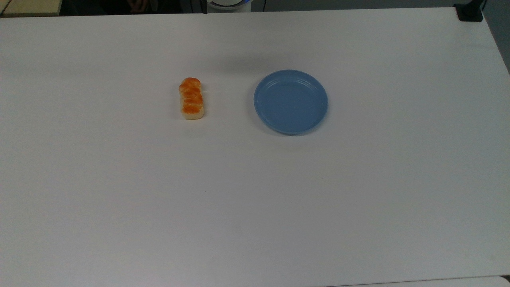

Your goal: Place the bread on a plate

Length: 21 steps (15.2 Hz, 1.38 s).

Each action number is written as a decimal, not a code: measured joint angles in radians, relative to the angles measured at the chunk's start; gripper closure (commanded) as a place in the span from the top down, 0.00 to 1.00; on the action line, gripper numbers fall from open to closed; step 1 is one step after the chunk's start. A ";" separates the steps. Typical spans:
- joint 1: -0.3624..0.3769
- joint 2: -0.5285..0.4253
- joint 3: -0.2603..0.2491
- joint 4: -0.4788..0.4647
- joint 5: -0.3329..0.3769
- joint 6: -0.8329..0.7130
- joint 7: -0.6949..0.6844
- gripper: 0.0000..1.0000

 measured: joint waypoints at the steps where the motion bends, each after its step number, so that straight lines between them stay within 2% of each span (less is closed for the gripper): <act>1: 0.000 0.000 0.000 0.000 0.000 0.000 0.000 1.00; 17: -0.022 0.000 -0.001 -0.004 0.005 -0.045 -0.032 1.00; 21: -0.039 0.002 -0.001 -0.071 0.012 -0.032 -0.034 1.00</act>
